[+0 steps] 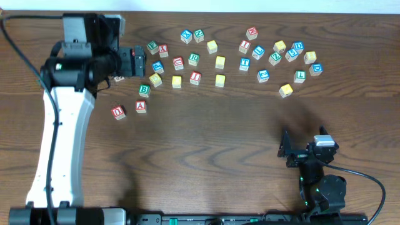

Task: Spell out ROBOT
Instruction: 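Swing the left gripper up over the blocks toward the green R block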

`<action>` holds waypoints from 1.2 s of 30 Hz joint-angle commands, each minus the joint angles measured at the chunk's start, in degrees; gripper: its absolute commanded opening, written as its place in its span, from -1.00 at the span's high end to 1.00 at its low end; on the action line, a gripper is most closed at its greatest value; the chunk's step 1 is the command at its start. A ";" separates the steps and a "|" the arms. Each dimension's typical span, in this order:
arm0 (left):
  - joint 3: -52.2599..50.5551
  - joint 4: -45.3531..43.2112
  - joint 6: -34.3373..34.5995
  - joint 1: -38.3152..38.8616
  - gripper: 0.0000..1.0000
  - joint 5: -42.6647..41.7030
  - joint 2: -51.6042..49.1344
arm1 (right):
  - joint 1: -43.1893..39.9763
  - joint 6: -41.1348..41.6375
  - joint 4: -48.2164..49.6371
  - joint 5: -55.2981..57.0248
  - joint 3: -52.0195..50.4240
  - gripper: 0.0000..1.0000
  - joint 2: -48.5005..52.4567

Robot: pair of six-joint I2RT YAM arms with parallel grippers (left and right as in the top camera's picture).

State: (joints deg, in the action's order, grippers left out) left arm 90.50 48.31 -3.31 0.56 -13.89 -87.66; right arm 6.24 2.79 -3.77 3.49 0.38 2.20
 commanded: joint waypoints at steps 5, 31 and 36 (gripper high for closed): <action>4.66 0.48 -1.66 2.08 -0.96 -1.55 -5.86 | 0.35 0.79 -0.13 0.63 -0.07 -0.99 -0.04; 17.59 3.45 -4.42 9.25 -0.96 0.46 -23.12 | 0.35 0.79 -0.13 0.63 -0.07 -0.99 -0.04; 19.47 4.11 -5.09 10.16 -0.96 1.07 -24.33 | 0.35 0.79 -0.13 0.63 -0.07 -0.98 -0.04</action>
State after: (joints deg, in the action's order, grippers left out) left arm 107.77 52.14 -6.70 10.35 -13.98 -111.28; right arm 6.24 2.79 -3.77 3.51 0.38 2.20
